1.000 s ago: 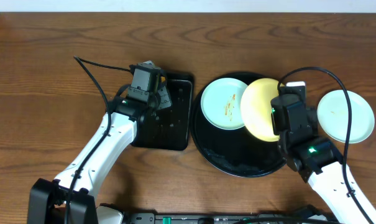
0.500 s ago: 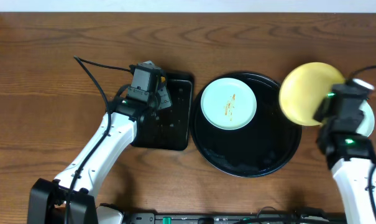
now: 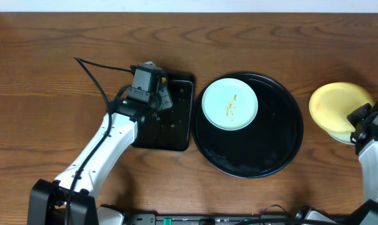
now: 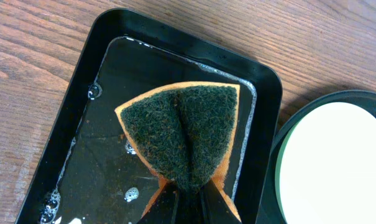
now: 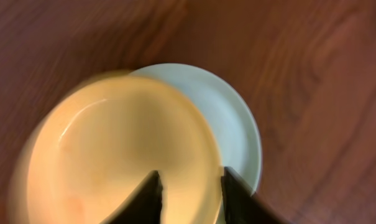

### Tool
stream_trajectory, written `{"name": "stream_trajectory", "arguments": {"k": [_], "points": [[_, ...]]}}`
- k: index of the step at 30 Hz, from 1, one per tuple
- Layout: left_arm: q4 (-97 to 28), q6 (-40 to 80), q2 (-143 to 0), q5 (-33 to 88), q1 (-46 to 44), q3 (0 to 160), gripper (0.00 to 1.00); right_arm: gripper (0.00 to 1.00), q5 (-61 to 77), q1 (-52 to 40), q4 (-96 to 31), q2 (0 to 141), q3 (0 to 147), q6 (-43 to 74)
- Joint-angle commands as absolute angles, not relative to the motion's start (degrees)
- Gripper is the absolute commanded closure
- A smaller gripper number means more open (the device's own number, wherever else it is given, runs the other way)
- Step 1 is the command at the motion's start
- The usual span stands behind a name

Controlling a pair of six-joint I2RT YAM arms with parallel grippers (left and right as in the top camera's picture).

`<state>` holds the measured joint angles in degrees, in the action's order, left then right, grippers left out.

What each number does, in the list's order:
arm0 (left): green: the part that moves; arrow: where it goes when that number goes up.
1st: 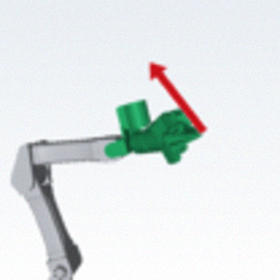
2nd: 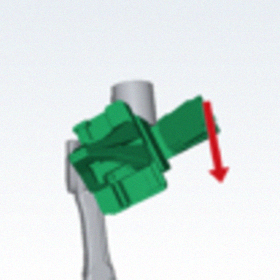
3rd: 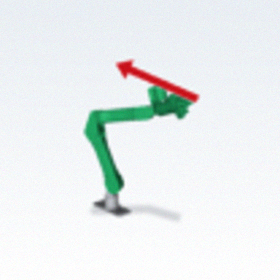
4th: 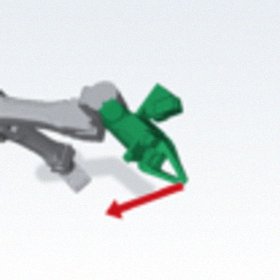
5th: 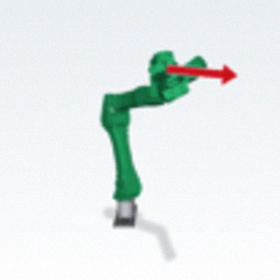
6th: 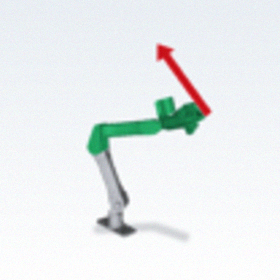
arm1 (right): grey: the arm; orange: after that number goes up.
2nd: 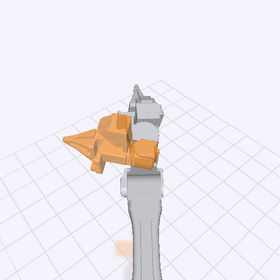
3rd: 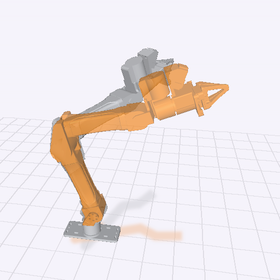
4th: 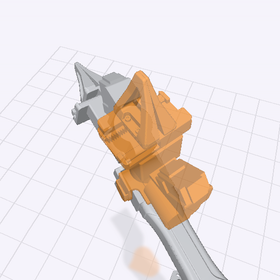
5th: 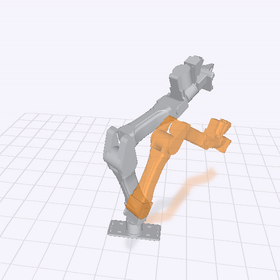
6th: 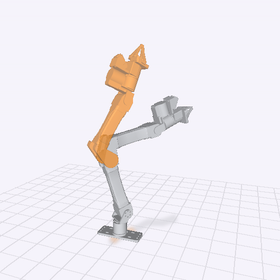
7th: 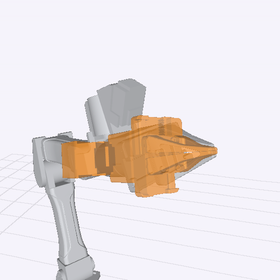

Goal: Clean dirty plates on tray and stack at the side
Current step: 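Lift the yellow plate with the right gripper and stack it on the green plate, then move the right gripper back to the remaining pale green plate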

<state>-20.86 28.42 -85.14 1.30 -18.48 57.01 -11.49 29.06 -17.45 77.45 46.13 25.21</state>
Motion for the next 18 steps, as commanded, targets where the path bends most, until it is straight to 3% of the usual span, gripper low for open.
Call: {"name": "stream_trajectory", "arguments": {"k": [1,9,13,18], "points": [[-20.95,27.64,-85.93,0.82,-18.28,57.54,0.92,0.62,-4.43,29.23,-16.19,77.54,47.05,25.45],[-20.47,27.64,-85.93,0.82,-18.35,57.56,0.92,0.6,21.32,23.24,-14.7,77.62,47.03,16.69],[-18.85,27.05,-85.93,0.89,-18.65,57.56,0.92,0.59,25.82,15.81,-15.42,78.85,47.0,12.88],[-15.53,23.68,-85.95,1.02,-21.47,57.56,0.92,0.49,25.78,7.55,-15.27,83.18,46.89,10.61]]}}
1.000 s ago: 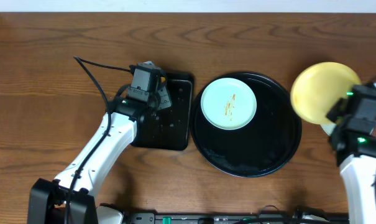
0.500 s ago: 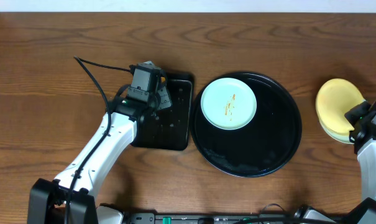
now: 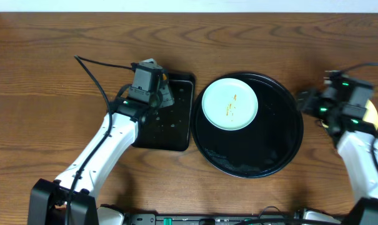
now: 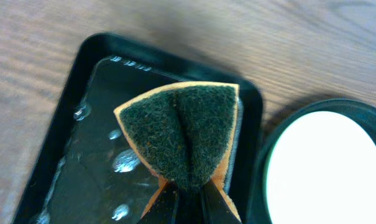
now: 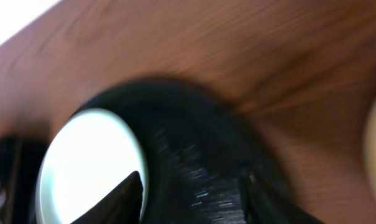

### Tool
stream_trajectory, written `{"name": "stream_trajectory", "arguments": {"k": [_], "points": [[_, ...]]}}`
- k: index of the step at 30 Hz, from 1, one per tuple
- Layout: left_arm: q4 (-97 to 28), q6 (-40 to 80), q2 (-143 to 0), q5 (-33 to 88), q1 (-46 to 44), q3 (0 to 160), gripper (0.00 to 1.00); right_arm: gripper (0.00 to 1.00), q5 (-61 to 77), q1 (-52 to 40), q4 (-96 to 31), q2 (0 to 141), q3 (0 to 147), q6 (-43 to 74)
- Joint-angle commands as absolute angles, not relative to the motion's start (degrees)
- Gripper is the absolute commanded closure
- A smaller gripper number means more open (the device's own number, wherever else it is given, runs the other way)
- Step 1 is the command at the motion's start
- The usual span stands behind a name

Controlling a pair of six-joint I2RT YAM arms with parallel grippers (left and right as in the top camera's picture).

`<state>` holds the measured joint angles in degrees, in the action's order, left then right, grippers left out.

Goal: Clean dirty plates on tray and stack at the side
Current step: 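Move the right gripper back to the remaining pale green plate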

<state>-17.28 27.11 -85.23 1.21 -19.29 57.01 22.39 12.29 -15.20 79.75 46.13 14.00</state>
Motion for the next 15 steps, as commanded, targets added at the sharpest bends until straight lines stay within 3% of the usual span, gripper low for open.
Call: {"name": "stream_trajectory", "arguments": {"k": [1,9,15], "points": [[-14.63,22.68,-85.95,1.02,-22.33,57.54,0.92,0.49,25.82,6.02,-14.96,84.55,46.89,10.61],[-8.32,21.41,-87.61,1.58,-29.06,57.56,0.92,0.54,27.62,-2.87,-9.89,94.54,46.89,10.72],[-2.79,21.69,-90.8,11.27,-31.53,57.67,0.92,0.58,24.08,-5.93,-7.81,99.59,46.89,15.73]]}}
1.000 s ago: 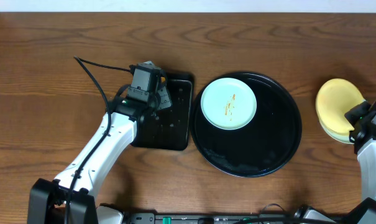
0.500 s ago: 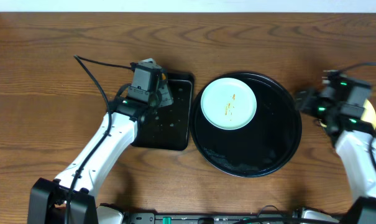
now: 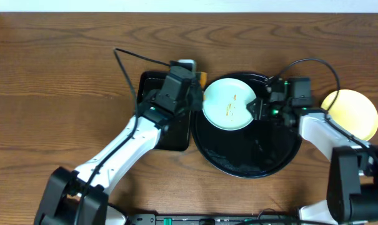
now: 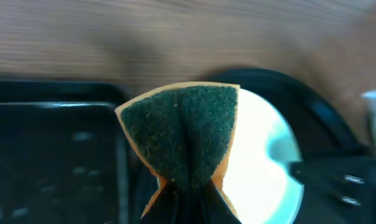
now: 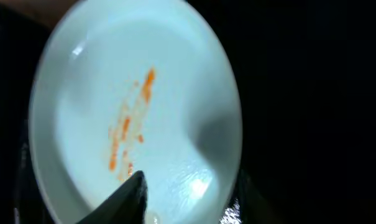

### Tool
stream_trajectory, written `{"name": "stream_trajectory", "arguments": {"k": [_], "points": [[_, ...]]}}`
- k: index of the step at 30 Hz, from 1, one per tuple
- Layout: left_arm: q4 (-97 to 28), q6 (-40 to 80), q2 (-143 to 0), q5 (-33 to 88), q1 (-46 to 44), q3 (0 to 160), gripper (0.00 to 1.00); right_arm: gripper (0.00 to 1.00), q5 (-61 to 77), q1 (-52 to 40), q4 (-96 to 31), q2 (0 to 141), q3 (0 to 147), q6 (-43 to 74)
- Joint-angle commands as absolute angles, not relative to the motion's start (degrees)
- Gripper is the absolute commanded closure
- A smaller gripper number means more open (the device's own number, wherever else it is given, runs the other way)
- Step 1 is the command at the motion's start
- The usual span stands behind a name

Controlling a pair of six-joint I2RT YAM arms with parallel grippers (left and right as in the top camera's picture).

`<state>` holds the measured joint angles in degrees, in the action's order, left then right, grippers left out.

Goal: Clean dirty plates on tray and stack at the side
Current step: 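Move the right gripper back to the remaining pale green plate, then scrub the last pale green plate with the sponge in the left gripper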

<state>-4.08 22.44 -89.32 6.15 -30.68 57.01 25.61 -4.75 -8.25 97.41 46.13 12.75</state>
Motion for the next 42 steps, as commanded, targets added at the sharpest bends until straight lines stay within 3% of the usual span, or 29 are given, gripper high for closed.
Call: {"name": "stream_trajectory", "arguments": {"k": [1,5,9,13,22,29,35,42], "points": [[-2.37,21.69,-91.35,11.73,-31.88,57.69,0.92,0.6,23.59,-6.13,-7.81,100.27,46.89,16.4],[-2.07,21.67,-92.62,16.51,-32.93,58.54,0.92,0.7,23.57,-6.37,-7.9,102.28,46.89,16.95],[-2.04,21.67,-93.93,18.92,-33.74,59.57,0.92,0.89,23.62,-6.39,-7.97,102.32,46.89,17.63],[-2.07,21.67,-95.61,18.9,-35.55,59.59,0.92,0.98,23.59,-6.48,-9.96,102.32,46.89,18.65],[2.68,22.13,-102.37,18.81,-41.23,59.59,0.92,0.99,24.51,-6.48,-13.41,102.32,46.89,18.65],[7.9,29.47,-108.22,18.35,-42.92,59.59,0.92,0.99,24.93,-6.48,-15.03,102.32,46.89,18.63],[4.75,29.15,-111.87,5.87,-41.32,59.59,0.92,0.99,24.93,-6.48,-15.73,102.32,46.89,18.63],[0.05,29.8,-104.6,5.93,-37.95,59.61,0.92,0.99,24.93,-6.48,-15.84,102.32,46.89,18.63]]}}
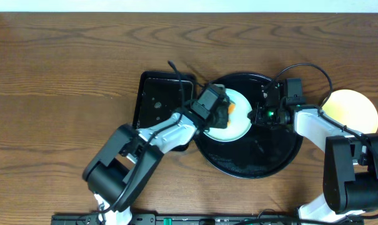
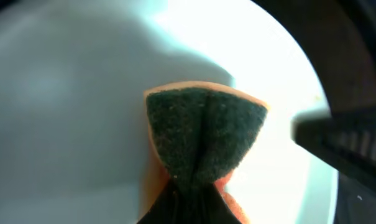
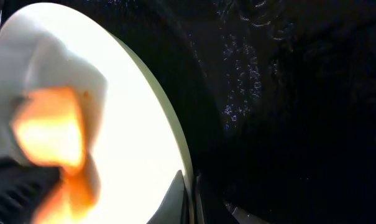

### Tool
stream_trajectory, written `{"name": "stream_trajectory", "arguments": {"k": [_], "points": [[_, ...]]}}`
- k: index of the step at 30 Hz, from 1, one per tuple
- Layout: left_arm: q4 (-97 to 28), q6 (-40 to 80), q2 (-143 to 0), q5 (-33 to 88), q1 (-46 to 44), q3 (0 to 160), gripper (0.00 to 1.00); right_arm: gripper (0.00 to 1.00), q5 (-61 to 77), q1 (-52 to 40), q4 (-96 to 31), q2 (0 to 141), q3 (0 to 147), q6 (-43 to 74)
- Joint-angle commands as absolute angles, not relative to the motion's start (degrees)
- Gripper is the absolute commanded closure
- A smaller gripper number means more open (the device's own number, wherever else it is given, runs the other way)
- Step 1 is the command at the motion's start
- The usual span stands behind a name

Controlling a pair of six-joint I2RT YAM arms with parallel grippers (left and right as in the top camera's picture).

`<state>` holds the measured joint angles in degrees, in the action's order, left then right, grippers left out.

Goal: Clean dirty plates on tray and stack at the side
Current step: 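Scrub the last pale green plate with the sponge in the left gripper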

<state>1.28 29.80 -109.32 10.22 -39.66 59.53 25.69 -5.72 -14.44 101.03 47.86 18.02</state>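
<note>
A pale green plate (image 1: 238, 125) lies in the upper left of the round black tray (image 1: 282, 150). My left gripper (image 1: 221, 110) is shut on an orange sponge with a dark green scouring face (image 2: 203, 140), pressed onto the plate (image 2: 82, 81). My right gripper (image 1: 256, 115) is shut on the plate's right rim (image 3: 175, 137), one finger over the rim and one under it. The sponge (image 3: 48, 134) shows as an orange blur in the right wrist view. Any stain on the plate is hidden under the sponge and gripper.
A black rectangular water tray (image 1: 157, 106) stands left of the round tray. At the right, a yellow plate (image 1: 351, 112) rests on the wood table (image 1: 51, 75). Water drops dot the round tray (image 3: 281, 93).
My left gripper has moved from above the plate's left rim down onto the plate with the sponge. My right gripper, open at the plate's right rim, has shut on that rim.
First my left gripper held the sponge over the water tray while my right gripper was over the yellow plate at the right. Then the right arm was near the round tray. Both then flanked the stained plate, and now the sponge is on it with the rim gripped.
</note>
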Motion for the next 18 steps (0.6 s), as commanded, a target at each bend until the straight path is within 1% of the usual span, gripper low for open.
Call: {"name": "stream_trajectory", "arguments": {"k": [1,4,8,13,18], "points": [[0.16,29.17,-102.98,5.96,-37.95,59.61,0.92,0.99,24.93,-6.48,-15.84,102.32,46.89,18.63],[0.71,28.64,-99.48,6.39,-38.5,59.61,0.92,0.99,24.93,-6.48,-15.84,102.32,46.89,18.63],[2.07,25.67,-99.15,8.05,-39.79,59.59,0.92,0.99,24.93,-6.48,-15.84,102.32,46.89,18.65],[5.26,25.1,-102.67,8.1,-41.28,59.59,0.92,0.99,24.93,-6.48,-15.88,102.32,46.89,18.65],[11.16,25.1,-109.43,8.1,-42.59,59.59,0.92,0.99,24.93,-6.48,-15.88,102.32,46.89,18.65]]}}
